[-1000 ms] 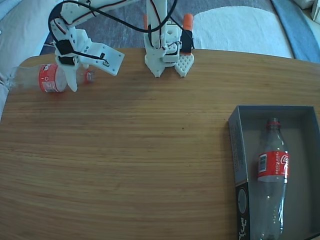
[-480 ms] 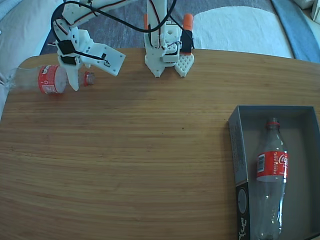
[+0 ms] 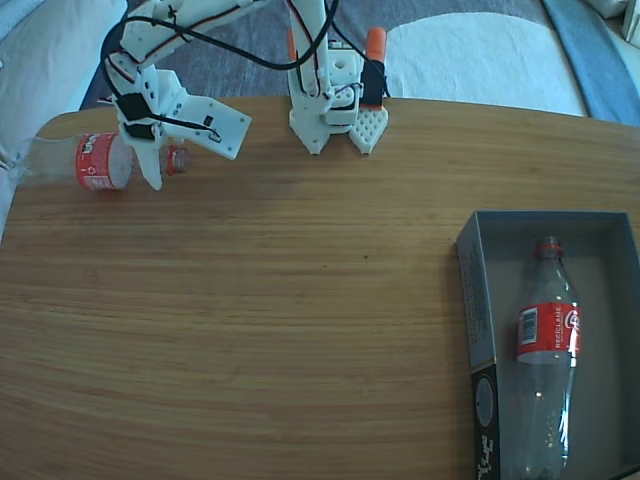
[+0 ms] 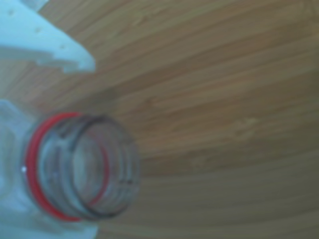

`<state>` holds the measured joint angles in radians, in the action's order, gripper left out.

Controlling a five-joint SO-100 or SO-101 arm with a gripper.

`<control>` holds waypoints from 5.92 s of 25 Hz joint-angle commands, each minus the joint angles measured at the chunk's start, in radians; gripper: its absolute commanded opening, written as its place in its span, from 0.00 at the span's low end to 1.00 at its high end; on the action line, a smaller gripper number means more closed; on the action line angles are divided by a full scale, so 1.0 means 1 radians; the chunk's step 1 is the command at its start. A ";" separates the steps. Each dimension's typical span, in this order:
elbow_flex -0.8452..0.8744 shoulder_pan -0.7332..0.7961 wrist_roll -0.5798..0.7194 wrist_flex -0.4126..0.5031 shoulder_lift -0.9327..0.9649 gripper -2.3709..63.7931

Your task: Grasp the bottles and put them in the box.

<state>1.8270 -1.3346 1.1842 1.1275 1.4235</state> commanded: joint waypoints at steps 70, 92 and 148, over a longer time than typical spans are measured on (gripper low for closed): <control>-0.331 0.158 0.074 0.012 0.021 0.06; -0.551 0.594 0.066 0.276 0.023 0.06; -0.551 1.829 -0.353 0.357 0.256 0.05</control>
<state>1.3254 0.4663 0.8406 1.5110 1.6398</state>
